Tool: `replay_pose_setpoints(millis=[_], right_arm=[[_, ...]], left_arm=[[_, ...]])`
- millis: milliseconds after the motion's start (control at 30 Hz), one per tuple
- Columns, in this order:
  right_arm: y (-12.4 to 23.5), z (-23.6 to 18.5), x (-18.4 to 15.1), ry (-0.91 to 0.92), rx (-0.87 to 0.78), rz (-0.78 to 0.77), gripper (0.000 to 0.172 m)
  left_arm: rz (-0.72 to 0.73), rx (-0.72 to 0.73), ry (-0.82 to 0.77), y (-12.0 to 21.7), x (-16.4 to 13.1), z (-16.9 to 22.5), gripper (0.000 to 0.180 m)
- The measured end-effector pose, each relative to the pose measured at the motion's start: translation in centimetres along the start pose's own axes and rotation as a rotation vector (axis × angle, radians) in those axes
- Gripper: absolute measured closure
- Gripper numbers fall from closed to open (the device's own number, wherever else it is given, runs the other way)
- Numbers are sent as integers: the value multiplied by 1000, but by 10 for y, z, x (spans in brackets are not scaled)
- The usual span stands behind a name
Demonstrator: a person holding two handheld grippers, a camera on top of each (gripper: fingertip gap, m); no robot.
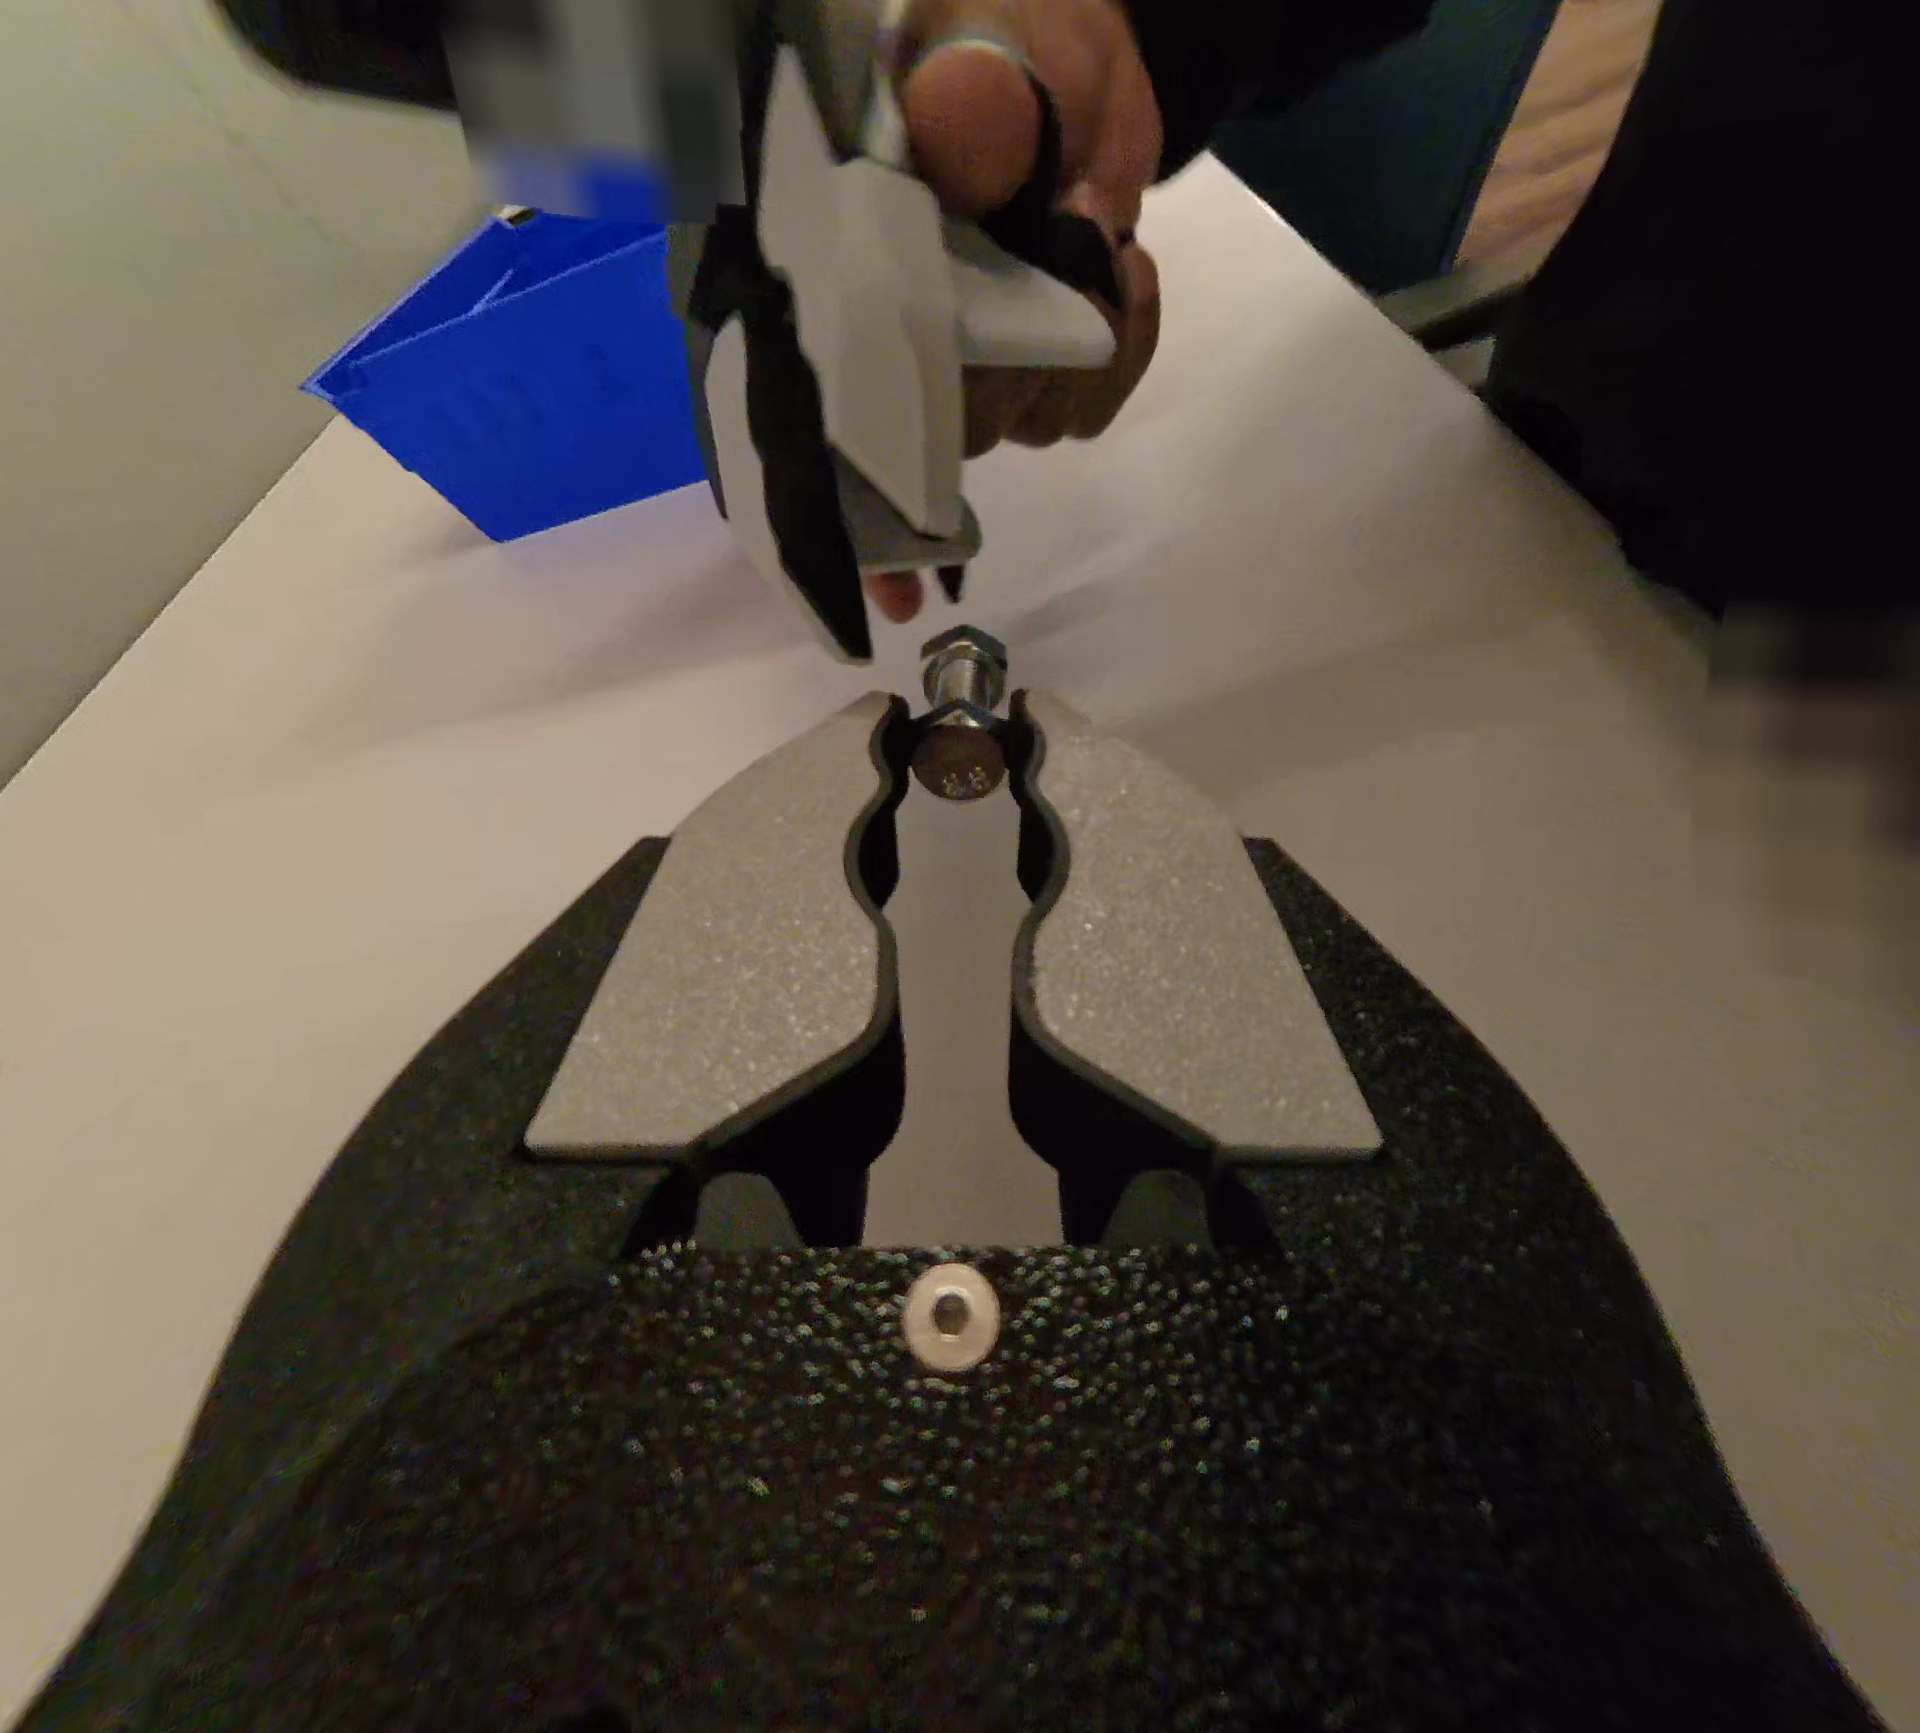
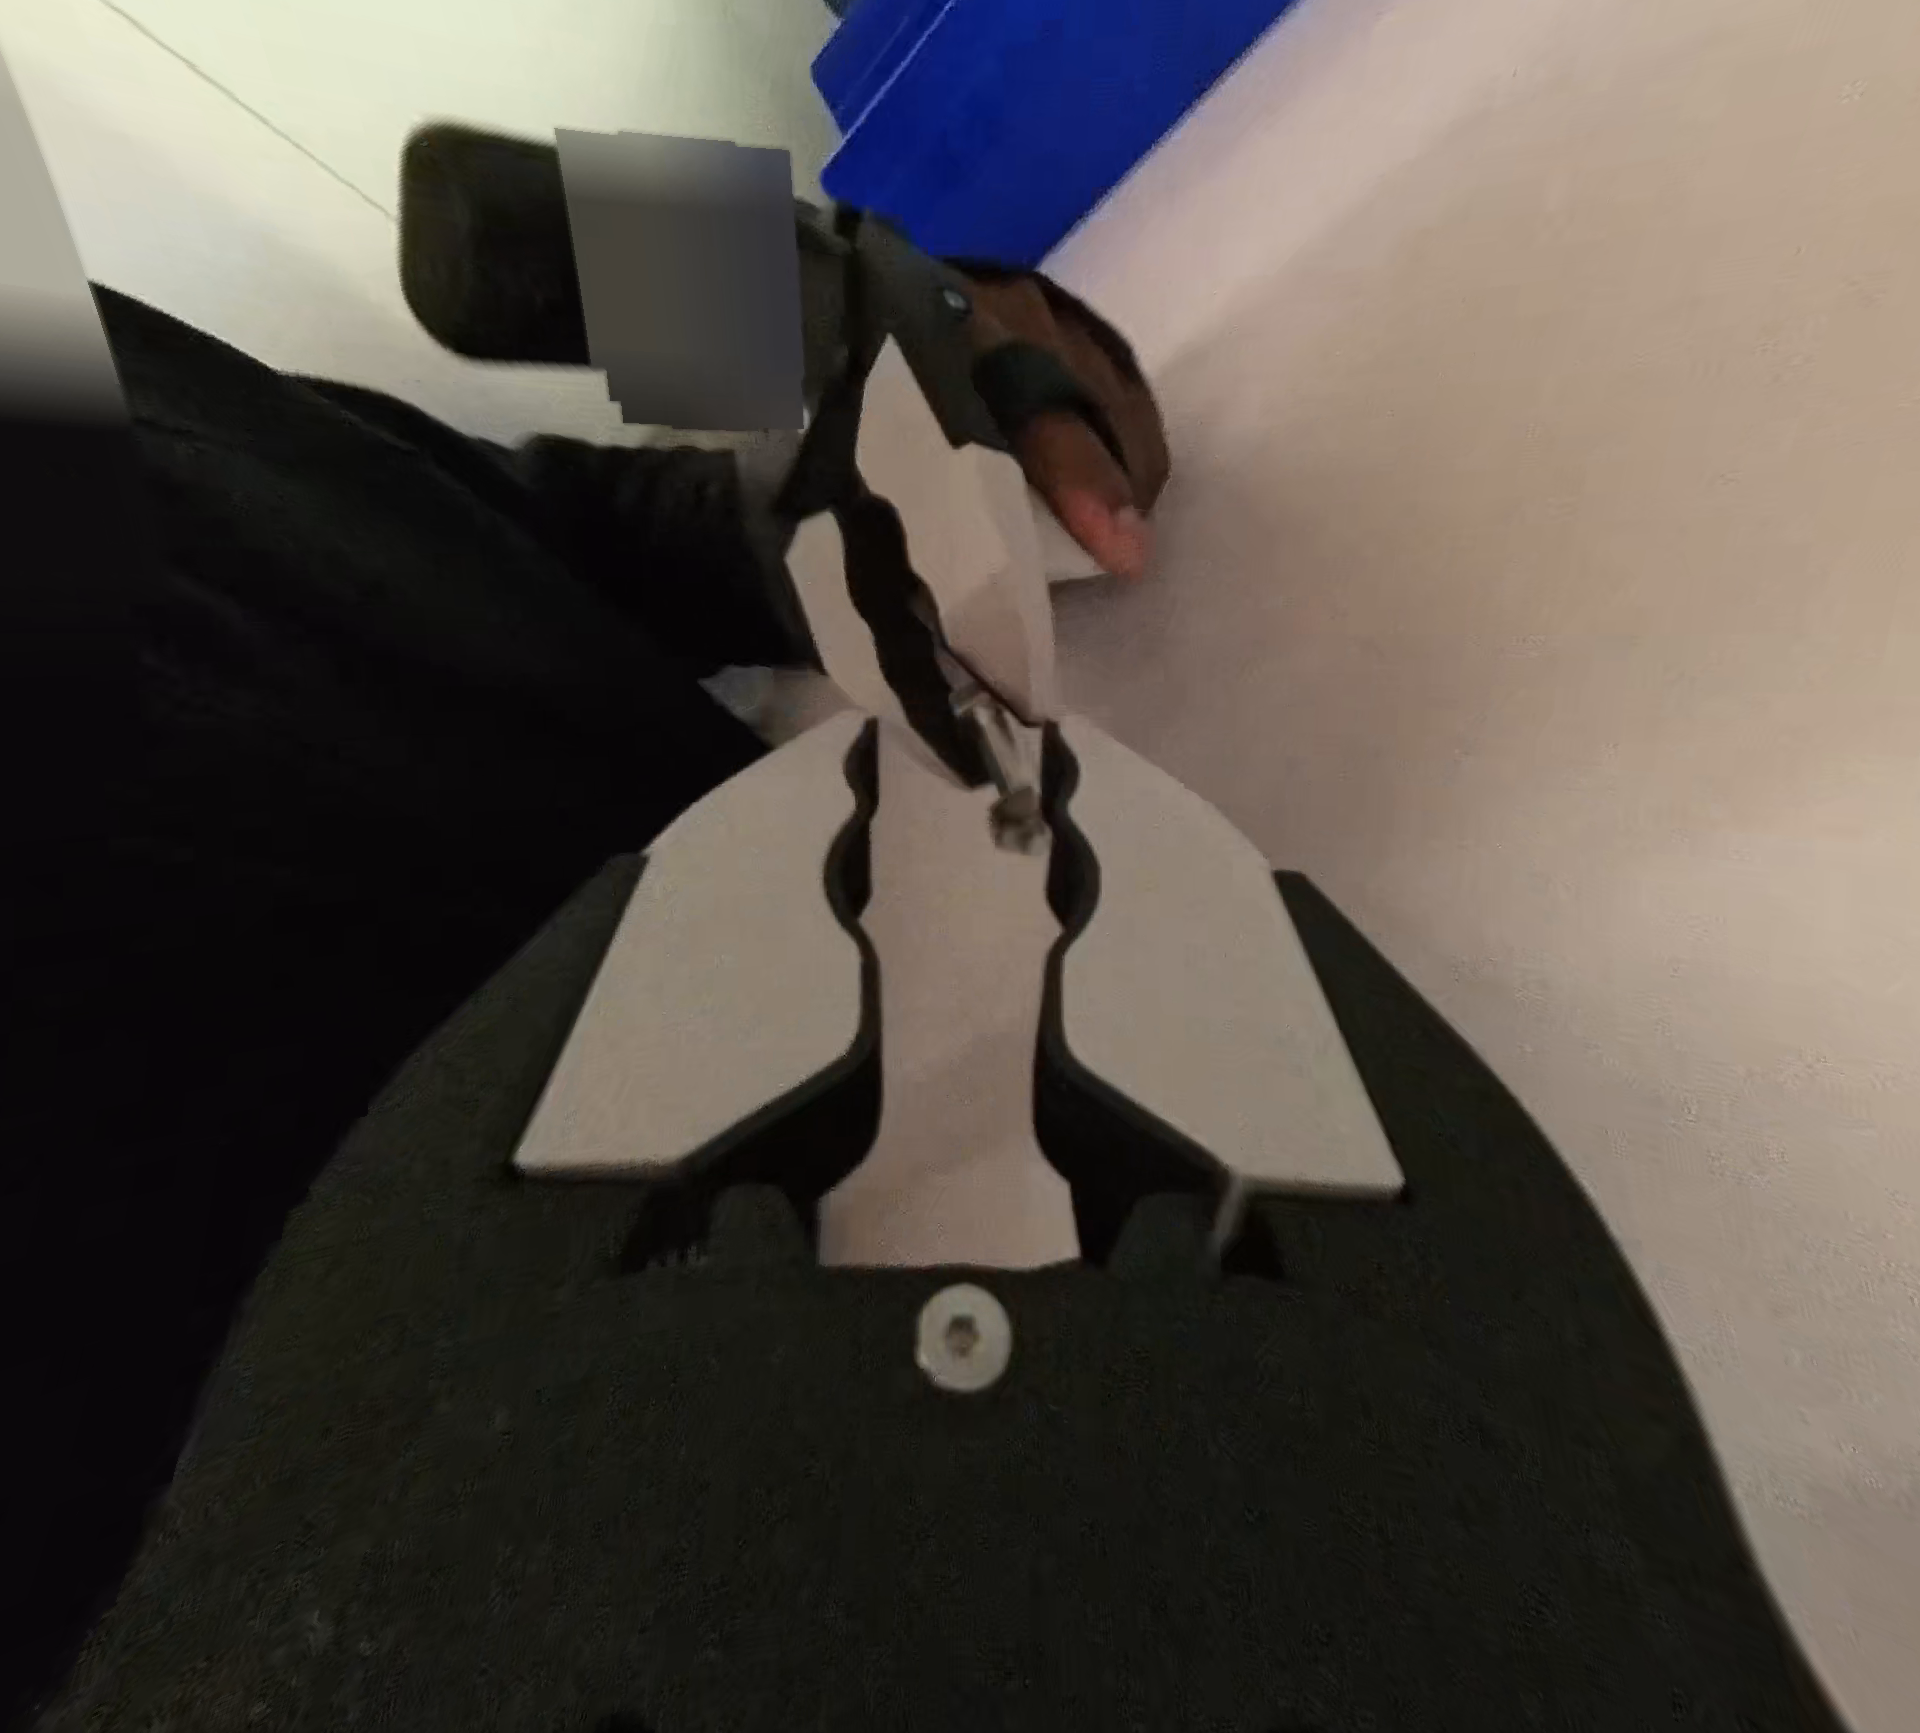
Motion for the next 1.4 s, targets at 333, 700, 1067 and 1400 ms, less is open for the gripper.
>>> replay_pose_setpoints(millis=[333, 700, 1067, 1400], right_arm=[[8, -4, 9, 978, -731, -24, 124], [-10, -12, 14, 403, -292, -5, 153], [14, -14, 36, 817, -667, 233, 124], [0, -14, 36, 641, -526, 143, 154]], left_arm=[[258, -133, 321, 26, 18, -21, 163], [320, -206, 325, 32, 24, -16, 163], [512, -198, 500, 50, 32, -40, 163], [447, -225, 482, 43, 28, -34, 163]])
Point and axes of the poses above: each gripper's, where its closed fingertips meet, y back along the fingers, x out of its top, z = x × y across the jaws, the point moved 1 cm from there along y, back along the fingers, and after that the axes turned 13 degrees about -z, right-handed, at the moved point
